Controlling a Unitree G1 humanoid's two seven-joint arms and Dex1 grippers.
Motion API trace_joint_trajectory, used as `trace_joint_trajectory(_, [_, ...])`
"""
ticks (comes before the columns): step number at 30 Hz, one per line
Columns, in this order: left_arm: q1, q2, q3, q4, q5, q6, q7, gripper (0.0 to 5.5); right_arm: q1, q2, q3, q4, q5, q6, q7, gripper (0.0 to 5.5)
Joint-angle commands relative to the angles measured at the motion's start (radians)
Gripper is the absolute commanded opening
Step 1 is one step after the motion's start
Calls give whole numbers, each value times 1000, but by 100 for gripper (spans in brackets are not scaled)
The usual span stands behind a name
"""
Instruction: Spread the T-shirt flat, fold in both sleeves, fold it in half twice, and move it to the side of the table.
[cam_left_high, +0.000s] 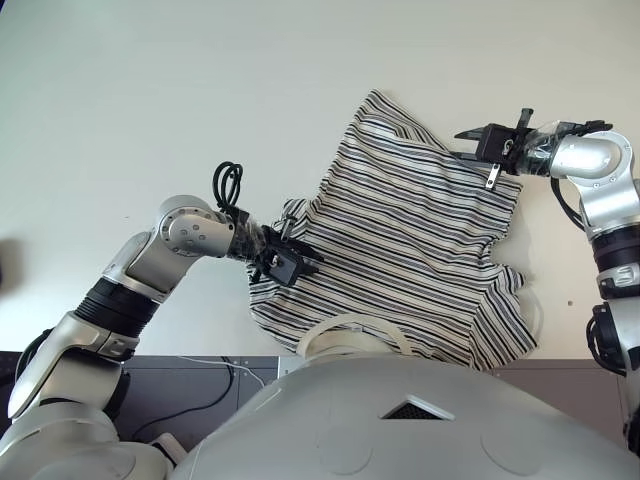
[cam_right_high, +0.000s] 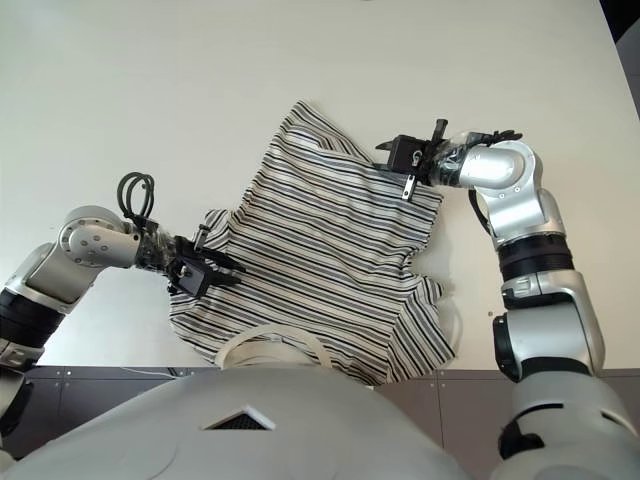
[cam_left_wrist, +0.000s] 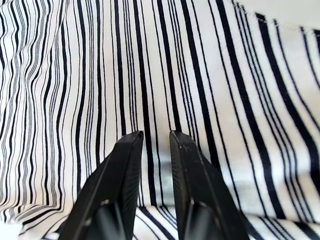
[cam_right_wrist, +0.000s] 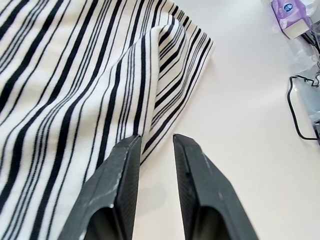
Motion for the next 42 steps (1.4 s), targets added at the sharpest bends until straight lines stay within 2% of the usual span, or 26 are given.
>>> trace_joint_trajectory(1, [-5,20,1,11,17,-8,-25,97,17,-15,9,10,-42,-15,-30,114])
trace_joint_trajectory(8, [10,71,-7,52,40,-93,-55,97,-35,16,-86,41,52,42,-64,114])
trace_joint_trajectory(21, [-10,55,-17,59,23,-142,-69,97,-29,118,18,149,-35,-2,-91,114])
trace_joint_trajectory(31, [-6,63,-17,66,27,-157,-74,97,-53,103,-66,162,58,35,-75,114])
trace_joint_trajectory(42, [-14,75,-18,49,9,-174,-97,97,-41,112,-29,287,-16,-19,-132,114])
